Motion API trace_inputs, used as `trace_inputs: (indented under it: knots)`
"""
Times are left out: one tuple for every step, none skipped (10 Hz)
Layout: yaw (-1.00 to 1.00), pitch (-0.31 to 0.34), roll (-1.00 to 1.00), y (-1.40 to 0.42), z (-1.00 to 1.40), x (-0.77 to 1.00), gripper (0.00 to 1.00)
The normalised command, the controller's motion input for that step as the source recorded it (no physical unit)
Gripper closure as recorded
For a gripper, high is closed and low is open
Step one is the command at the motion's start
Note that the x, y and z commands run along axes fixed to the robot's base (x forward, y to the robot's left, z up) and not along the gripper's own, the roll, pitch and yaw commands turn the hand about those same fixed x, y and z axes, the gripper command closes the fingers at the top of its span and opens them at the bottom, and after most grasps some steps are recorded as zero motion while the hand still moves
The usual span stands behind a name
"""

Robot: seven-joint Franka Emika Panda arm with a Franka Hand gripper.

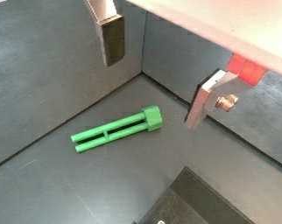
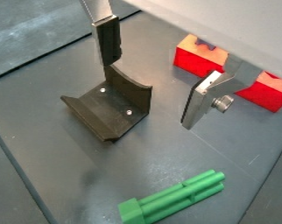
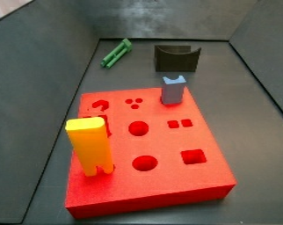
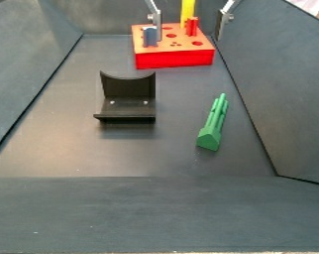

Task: Pick up the 3 prong object. Move up. Rotate the 3 prong object. Place the 3 prong object on the fixture. Regrasp the 3 prong object. Move to above the board. Insert the 3 prong object.
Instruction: Pick up the 3 prong object.

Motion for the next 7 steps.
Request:
trace_inputs:
  knots:
    - [0.00,0.266,0.00,0.09,-0.35,0.25,0.00]
    - [-0.72,0.130,-0.07,0.18,-0.65,0.16,0.00]
    - [-0.77,0.056,-0.09,0.10,-0.59,0.29,0.00]
    - [-0.79,-0.003,-0.02,0.19,-0.57,0.22,0.00]
    - [-0.48,-0.051,-0.02,0.47,-0.57,0.00,0.00]
    - [-0.41,-0.100,-0.03,0.51,-0.61,0.00,0.00]
    - [-0.33,-0.191,-0.09,0.43,-0.59,-0.39,0.00]
